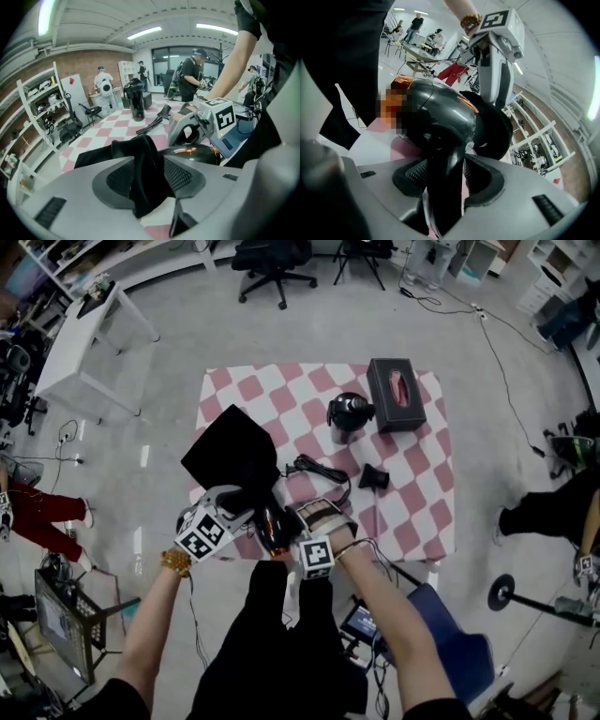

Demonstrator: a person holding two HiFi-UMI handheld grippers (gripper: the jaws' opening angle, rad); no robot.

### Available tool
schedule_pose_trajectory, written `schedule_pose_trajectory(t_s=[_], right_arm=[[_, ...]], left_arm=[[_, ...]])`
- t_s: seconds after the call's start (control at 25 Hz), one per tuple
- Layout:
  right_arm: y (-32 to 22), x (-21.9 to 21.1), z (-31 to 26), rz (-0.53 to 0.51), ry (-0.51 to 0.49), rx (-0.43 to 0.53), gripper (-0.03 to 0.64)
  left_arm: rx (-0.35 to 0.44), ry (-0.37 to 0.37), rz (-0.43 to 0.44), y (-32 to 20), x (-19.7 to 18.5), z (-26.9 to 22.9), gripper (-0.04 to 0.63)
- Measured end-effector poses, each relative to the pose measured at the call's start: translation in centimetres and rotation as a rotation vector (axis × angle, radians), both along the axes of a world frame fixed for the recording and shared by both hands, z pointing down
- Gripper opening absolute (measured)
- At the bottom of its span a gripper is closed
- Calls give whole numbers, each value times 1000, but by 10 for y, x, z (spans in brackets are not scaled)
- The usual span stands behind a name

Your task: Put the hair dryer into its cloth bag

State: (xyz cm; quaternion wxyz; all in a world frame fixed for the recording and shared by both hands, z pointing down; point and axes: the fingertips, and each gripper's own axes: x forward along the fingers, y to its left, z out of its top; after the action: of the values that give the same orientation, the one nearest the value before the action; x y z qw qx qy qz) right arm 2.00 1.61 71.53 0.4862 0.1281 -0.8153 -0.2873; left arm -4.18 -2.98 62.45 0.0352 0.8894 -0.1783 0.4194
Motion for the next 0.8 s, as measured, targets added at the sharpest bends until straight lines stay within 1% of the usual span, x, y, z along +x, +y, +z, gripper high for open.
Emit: schedule_pose_trajectory(t_s=[0.08,0.12,0.16,0.2,0.28,0.32,0.48,0.56,0.64,0.72,0.76,0.8], right_arm=[[-5,-7,0,2,2,-5,198],[-8,-10,0,11,0,-12,198],[-10,-14,1,21,-6,-23,198],[-12,-17,0,33,-12,-38,198],[-13,-20,0,60,-23,-55,196],[-15,-22,0,74,-26,-57,195],[-25,-26,-2,168,-48,-47,193],[-32,-27,-2,215,-53,-47,193],[-32,-27,-2,201,-46,-47,193],[-26,-25,-6,135,-57,-39,215],[-21,-24,-12,98,-70,-40,220],[-17,-21,-19,66,-86,-47,238]], left_arm=[[10,-3,13,-4,12,3,192],[8,-9,16,-5,16,6,95],[-4,-9,11,-6,18,9,43],[-28,1,-3,-6,18,11,28],[-71,31,-30,-5,18,13,26],[-77,44,-31,-5,19,12,26],[-61,91,31,2,29,-8,25],[-60,85,59,3,29,-9,25],[-34,57,66,-1,22,-5,26],[13,55,34,-3,7,-7,37],[23,73,-7,-3,-5,-11,86],[24,97,-65,-2,-19,-14,155]])
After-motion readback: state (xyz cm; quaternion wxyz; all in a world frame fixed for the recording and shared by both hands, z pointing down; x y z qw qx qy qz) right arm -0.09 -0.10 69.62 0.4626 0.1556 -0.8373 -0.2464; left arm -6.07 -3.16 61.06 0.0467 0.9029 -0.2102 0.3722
